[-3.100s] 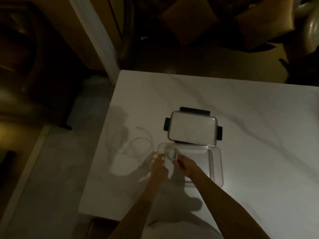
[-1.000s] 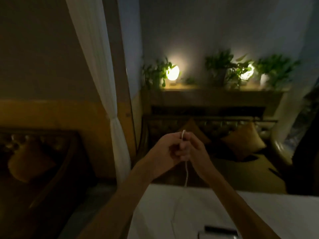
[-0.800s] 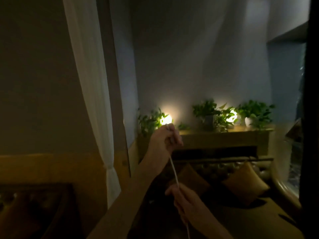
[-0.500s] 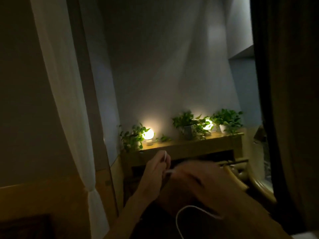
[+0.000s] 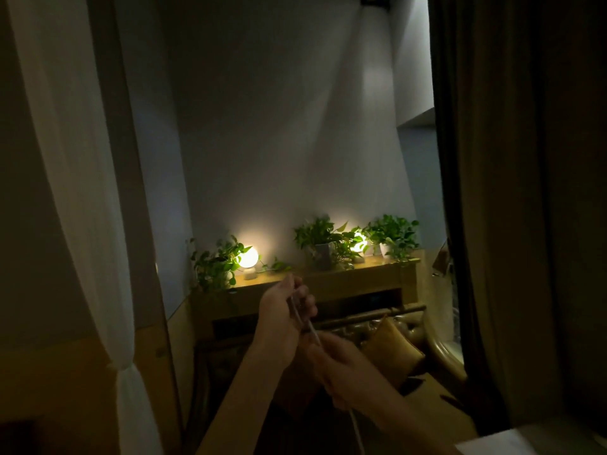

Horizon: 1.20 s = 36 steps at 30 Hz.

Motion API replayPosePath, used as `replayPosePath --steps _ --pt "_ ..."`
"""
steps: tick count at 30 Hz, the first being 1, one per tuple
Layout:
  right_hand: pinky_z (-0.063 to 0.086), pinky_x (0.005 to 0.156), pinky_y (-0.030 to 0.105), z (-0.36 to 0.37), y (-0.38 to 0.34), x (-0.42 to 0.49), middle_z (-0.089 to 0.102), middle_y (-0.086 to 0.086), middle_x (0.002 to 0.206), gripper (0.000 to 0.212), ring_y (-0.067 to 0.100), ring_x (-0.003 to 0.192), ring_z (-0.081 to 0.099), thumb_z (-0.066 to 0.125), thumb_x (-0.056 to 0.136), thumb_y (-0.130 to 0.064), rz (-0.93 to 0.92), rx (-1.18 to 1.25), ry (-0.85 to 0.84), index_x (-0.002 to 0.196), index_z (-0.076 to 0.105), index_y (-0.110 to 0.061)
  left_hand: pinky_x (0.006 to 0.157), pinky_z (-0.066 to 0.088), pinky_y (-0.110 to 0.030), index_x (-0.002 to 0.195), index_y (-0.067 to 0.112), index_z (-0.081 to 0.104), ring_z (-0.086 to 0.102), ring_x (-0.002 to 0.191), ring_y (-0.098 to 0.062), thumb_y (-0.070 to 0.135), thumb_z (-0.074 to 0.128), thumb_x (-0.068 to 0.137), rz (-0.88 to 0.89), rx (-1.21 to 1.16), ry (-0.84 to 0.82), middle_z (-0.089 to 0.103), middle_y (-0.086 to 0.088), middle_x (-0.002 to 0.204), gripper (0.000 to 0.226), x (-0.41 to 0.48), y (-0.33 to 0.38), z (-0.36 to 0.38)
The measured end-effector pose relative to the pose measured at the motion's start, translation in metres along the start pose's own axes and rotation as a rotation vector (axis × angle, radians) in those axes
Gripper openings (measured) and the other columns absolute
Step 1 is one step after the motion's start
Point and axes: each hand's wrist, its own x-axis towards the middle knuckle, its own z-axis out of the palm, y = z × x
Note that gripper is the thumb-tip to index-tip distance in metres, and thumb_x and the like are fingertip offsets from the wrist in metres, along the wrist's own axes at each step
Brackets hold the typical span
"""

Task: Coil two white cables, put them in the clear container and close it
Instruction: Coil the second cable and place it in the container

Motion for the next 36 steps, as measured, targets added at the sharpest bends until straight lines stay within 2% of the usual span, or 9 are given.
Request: replayPosePath --steps 2,6,12,17,20,23,28,31,36 --pt "0.042 0.051 0.019 -0.008 0.003 -0.018 0.057 -0.005 0.071 0.020 0.004 0.054 0.051 0.046 0.099 -0.032 0.056 -0.148 -0.127 0.110 0.061 -0.027 0.062 0.052 -0.031 0.085 0.004 0.057 0.060 0.062 -0.019 0.017 0.039 0.099 0.109 0.121 0.082 0.060 -0.005 0.064 0.026 0.005 -0.015 -0.001" --pt "0.053 0.067 0.030 -0.049 -0.015 -0.031 0.067 -0.002 0.079 0.021 0.011 0.066 0.061 0.049 0.097 -0.036 -0.169 -0.597 -0.005 0.088 0.066 -0.028 0.051 0.044 -0.021 0.079 -0.002 0.056 0.054 0.058 -0.018 0.030 0.042 0.098 0.233 0.522 -0.082 0.056 -0.007 0.062 0.040 -0.023 -0.061 0.010" --pt "0.054 0.069 0.021 -0.111 -0.020 0.000 0.066 -0.014 0.081 0.015 0.000 0.075 0.064 0.065 0.077 -0.044 -0.509 -0.612 0.405 0.083 0.066 -0.030 0.033 0.022 -0.012 0.064 0.008 0.046 0.025 0.028 -0.010 0.045 0.037 0.090 0.128 0.231 -0.080 0.034 0.002 0.038 0.046 -0.058 -0.066 0.049" --pt "0.047 0.061 0.019 -0.094 0.025 0.007 0.069 0.005 0.075 0.035 0.013 0.068 0.063 0.046 0.098 -0.034 -0.165 0.013 0.112 0.085 0.070 -0.013 0.036 0.035 -0.018 0.069 0.009 0.048 0.040 0.034 -0.011 0.034 0.031 0.100 0.022 0.084 -0.068 0.042 0.001 0.046 0.043 -0.051 -0.051 0.066" --pt "0.034 0.044 0.018 -0.070 0.053 -0.017 0.055 -0.003 0.058 0.046 0.006 0.046 0.046 0.034 0.099 -0.048 0.026 0.169 0.009 0.081 0.064 -0.018 0.055 0.053 -0.030 0.074 0.007 0.055 0.055 0.059 -0.015 0.020 0.043 0.098 -0.143 -0.344 0.035 0.053 -0.003 0.063 0.030 -0.031 -0.065 0.066" --pt "0.034 0.044 0.018 -0.074 0.069 -0.032 0.055 -0.004 0.061 0.037 0.005 0.046 0.045 0.039 0.100 -0.043 0.242 0.168 -0.133 0.103 0.067 -0.019 0.066 0.060 -0.035 0.078 0.000 0.056 0.057 0.075 -0.019 0.010 0.044 0.097 -0.161 -0.561 0.225 0.057 -0.008 0.078 0.025 -0.010 -0.091 0.058" --pt "0.049 0.063 0.025 -0.118 0.063 -0.049 0.064 -0.004 0.076 0.017 0.008 0.063 0.058 0.053 0.096 -0.032 0.186 -0.325 -0.313 0.099 0.064 -0.019 0.060 0.051 -0.017 0.088 0.000 0.061 0.067 0.066 -0.013 0.028 0.043 0.098 0.106 0.482 0.183 0.069 -0.007 0.073 0.035 -0.037 -0.152 0.071" --pt "0.054 0.071 0.032 -0.153 0.046 -0.061 0.068 -0.001 0.084 0.009 0.012 0.072 0.063 0.058 0.093 -0.033 0.071 -0.453 -0.352 0.097 0.065 -0.027 0.051 0.042 -0.019 0.077 0.013 0.055 0.051 0.055 -0.010 0.045 0.037 0.092 0.268 0.686 0.020 0.054 0.004 0.060 0.040 -0.056 -0.155 0.089" --pt "0.056 0.067 0.020 -0.190 0.026 -0.081 0.062 -0.017 0.075 0.010 0.000 0.074 0.065 0.053 0.089 -0.046 -0.526 -0.629 0.204 0.090 0.057 -0.037 0.049 0.034 -0.021 0.076 0.017 0.058 0.044 0.050 -0.011 0.059 0.028 0.090 0.324 0.735 -0.186 0.052 0.000 0.055 0.054 -0.082 -0.131 0.114"
